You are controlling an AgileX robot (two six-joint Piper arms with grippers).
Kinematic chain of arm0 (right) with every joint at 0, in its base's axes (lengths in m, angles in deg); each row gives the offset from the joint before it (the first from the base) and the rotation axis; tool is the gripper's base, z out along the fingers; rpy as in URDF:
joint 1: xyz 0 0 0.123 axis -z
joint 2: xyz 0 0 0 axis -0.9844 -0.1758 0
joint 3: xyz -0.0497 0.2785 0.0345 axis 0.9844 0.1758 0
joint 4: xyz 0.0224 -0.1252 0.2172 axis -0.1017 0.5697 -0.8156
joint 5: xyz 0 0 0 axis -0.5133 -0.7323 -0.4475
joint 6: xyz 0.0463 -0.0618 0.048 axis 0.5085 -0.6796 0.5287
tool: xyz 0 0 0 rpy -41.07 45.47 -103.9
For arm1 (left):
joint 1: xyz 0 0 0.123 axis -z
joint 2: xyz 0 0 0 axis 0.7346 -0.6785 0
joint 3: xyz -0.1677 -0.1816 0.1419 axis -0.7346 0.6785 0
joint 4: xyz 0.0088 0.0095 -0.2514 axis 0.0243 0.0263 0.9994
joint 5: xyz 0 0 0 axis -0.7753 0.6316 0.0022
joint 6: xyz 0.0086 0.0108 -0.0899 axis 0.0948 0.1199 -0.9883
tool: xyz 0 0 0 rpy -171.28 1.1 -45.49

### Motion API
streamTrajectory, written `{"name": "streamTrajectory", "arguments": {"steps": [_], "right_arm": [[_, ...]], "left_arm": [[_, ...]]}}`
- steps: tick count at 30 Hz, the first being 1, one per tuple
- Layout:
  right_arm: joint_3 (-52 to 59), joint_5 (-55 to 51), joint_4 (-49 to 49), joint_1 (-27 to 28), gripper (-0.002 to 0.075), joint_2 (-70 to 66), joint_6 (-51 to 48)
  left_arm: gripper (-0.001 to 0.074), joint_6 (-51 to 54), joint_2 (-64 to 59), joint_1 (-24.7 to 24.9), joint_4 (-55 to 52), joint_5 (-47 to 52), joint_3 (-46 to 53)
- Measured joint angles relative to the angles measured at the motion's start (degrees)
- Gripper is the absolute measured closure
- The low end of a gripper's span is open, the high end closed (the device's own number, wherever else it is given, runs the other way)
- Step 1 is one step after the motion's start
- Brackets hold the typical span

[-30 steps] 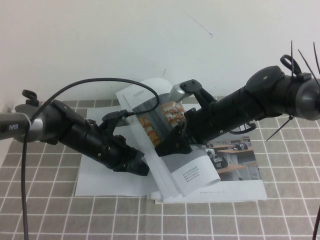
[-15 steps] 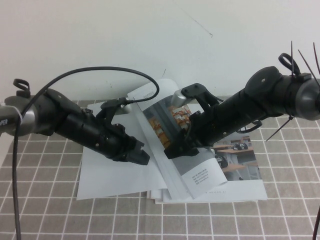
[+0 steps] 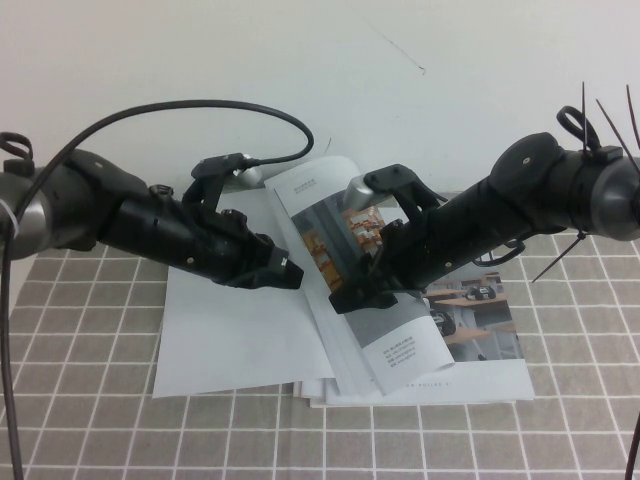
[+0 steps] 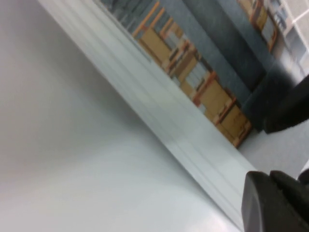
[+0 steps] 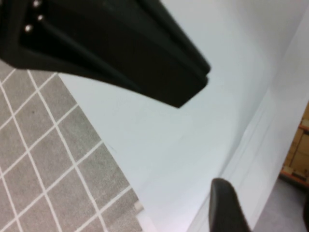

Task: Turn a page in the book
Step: Open the closed book

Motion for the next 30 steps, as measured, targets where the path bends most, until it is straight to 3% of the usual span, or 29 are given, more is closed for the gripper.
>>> {"name": "streamTrajectory", "arguments": {"steps": [7, 16, 25, 30], "right_arm": [[0.00, 0.00, -1.69, 0.00, 0.0380, 0.00, 0.00], [0.00, 0.00, -2.33, 0.00, 0.0381, 0.00, 0.00], [0.00, -0.32, -2.46, 0.00, 0.0381, 0.00, 0.00], [0.00, -0.63, -2.86, 0.00, 0.0381, 0.00, 0.00]], "left_arm": [[0.0738, 1.79, -2.37, 0.00, 3.69, -1.47, 0.00], [0.0729, -12.86, -3.55, 0.00, 0.34, -5.44, 0.00], [0.0501, -16.60, -4.43, -0.58, 1.41, -4.95, 0.00], [0.0465, -16.49, -6.03, -0.51, 2.68, -4.95, 0.00]]}}
